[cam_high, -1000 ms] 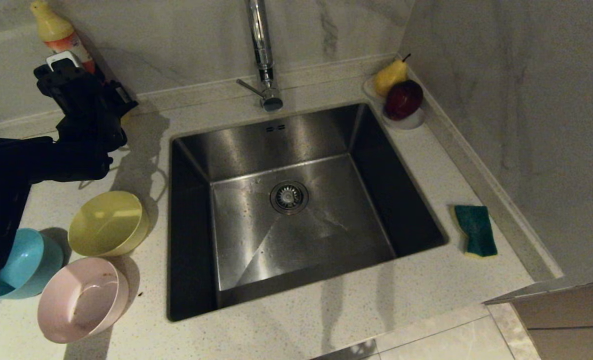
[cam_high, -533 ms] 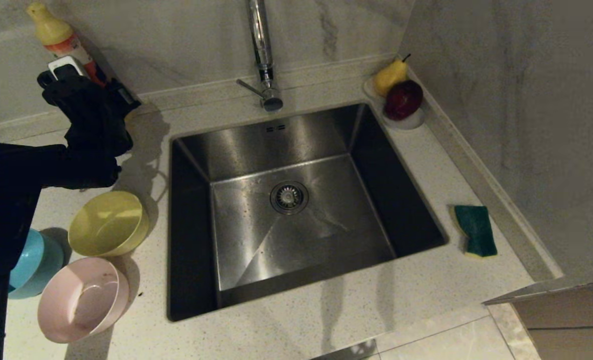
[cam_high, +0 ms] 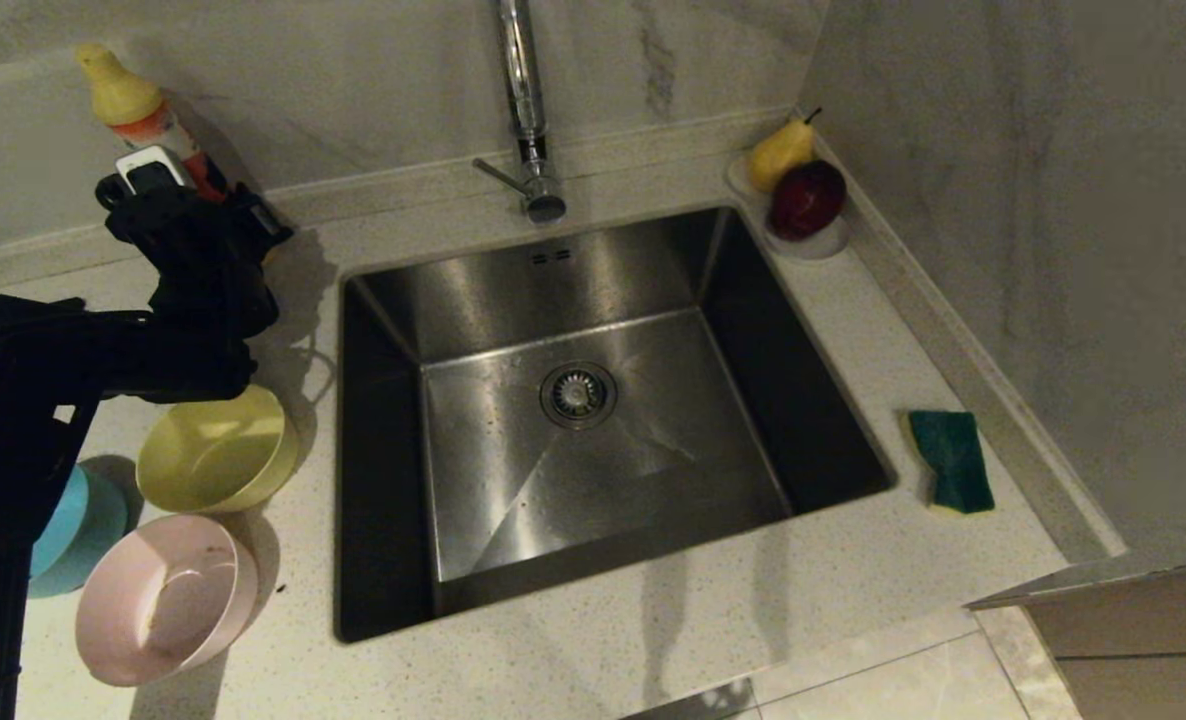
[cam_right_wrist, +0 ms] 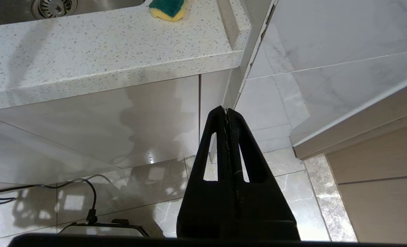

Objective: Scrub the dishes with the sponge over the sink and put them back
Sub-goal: Place the dish soap on the table

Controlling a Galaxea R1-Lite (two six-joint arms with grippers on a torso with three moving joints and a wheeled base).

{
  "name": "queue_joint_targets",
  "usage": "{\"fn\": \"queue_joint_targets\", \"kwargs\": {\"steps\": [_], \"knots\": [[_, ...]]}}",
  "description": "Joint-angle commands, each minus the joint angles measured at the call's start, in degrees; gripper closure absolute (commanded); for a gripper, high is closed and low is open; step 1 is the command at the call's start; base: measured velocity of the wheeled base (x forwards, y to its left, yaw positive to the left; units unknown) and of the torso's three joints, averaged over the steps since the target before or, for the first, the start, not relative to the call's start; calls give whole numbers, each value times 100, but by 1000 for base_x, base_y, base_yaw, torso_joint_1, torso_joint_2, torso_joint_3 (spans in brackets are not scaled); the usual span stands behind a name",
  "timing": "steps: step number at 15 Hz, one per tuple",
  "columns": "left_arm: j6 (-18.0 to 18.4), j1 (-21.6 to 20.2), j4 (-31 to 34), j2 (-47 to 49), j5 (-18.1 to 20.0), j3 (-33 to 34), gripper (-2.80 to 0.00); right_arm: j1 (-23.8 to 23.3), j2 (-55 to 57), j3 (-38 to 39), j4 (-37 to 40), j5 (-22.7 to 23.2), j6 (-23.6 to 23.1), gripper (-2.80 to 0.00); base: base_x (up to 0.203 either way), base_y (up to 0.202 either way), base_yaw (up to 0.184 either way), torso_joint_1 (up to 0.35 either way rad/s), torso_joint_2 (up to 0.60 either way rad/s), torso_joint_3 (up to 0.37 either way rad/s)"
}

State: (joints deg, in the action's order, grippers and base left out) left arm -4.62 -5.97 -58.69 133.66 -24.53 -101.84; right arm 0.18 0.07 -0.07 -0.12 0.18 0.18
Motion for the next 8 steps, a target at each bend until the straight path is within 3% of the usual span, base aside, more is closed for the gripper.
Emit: {"fn": "queue_joint_targets", "kwargs": {"steps": [1, 6, 7, 8], "knots": [[5, 8, -20, 2, -17, 41, 0, 8, 1, 7, -5, -1, -1, 0, 0, 0, 0, 0, 0, 0], [-4, 26, -20, -24, -17, 147, 0, -1, 1, -1, -5, -1, -1, 0, 0, 0, 0, 0, 0, 0], [5, 26, -25, -30, -17, 147, -280, -1, 1, 1, -5, 7, -1, 0, 0, 0, 0, 0, 0, 0], [-9, 26, -26, -39, -17, 138, -280, 6, 1, -1, -5, -1, -1, 0, 0, 0, 0, 0, 0, 0]]}}
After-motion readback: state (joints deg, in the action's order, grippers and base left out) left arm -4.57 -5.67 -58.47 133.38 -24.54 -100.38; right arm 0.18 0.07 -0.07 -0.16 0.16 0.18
